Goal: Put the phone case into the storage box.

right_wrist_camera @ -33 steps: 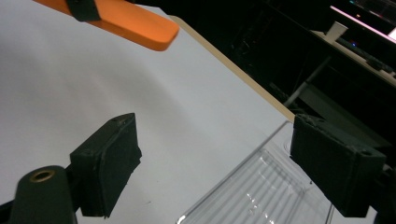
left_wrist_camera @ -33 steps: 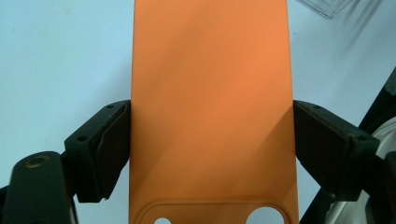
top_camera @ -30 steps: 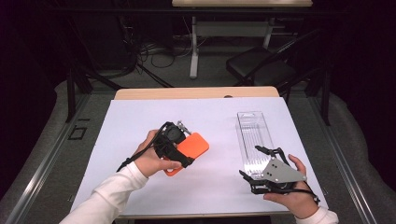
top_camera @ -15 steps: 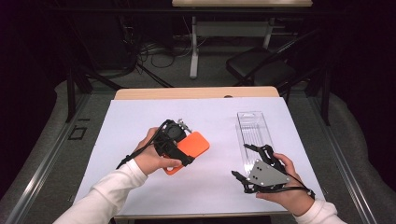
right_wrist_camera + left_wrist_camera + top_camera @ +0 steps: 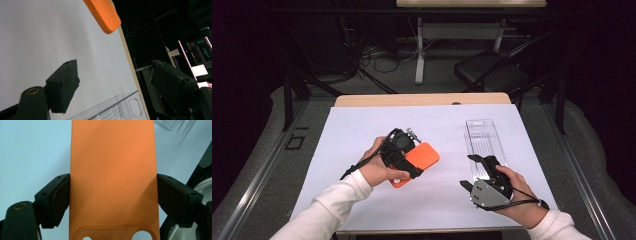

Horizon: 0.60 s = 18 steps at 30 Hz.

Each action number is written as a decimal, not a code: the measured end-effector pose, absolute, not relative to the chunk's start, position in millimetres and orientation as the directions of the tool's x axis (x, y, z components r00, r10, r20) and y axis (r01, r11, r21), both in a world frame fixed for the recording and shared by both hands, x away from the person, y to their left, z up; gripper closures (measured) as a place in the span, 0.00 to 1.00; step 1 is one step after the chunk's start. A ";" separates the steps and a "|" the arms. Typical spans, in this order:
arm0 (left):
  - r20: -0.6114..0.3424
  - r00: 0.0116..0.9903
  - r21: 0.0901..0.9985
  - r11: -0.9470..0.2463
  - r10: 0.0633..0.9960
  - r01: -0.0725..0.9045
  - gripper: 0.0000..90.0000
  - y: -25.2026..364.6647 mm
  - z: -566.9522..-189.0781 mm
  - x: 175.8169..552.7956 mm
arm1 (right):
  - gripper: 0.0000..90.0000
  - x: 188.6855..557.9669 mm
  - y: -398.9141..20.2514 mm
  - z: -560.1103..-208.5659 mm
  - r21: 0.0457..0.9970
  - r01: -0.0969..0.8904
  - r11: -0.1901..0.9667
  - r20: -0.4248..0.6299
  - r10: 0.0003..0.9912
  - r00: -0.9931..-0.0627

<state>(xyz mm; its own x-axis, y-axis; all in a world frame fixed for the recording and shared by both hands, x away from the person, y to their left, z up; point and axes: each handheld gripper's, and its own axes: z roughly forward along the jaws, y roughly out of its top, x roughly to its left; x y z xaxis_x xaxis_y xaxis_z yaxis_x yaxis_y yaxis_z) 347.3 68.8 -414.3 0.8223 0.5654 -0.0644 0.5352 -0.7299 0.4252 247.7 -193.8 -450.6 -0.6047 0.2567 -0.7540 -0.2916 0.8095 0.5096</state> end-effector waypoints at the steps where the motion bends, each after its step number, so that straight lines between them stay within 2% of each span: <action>1: -0.063 0.823 0.426 -0.731 0.564 0.533 0.18 68.1 -414.6 347.2 | 0.25 248.2 -193.5 -450.8 0.502 -0.293 0.813 -0.756 0.249 -0.605; 6: -0.064 0.829 0.426 -0.736 0.555 0.526 0.18 63.5 -415.0 346.8 | 0.26 249.7 -191.4 -453.0 0.435 -0.322 0.841 -0.798 0.195 -0.570; 18: -0.074 0.844 0.430 -0.747 0.531 0.507 0.18 54.3 -414.9 344.6 | 0.29 248.6 -182.6 -460.8 0.363 -0.408 0.838 -0.846 0.113 -0.520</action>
<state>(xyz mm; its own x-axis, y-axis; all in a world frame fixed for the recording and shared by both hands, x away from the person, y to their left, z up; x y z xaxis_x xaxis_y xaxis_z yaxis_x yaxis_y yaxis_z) 344.6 54.3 -414.9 0.8441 0.5311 -0.0739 0.5075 -0.7468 0.4298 248.6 -182.6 -460.8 -0.5203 0.1133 -0.8464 -0.4077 0.8379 0.3628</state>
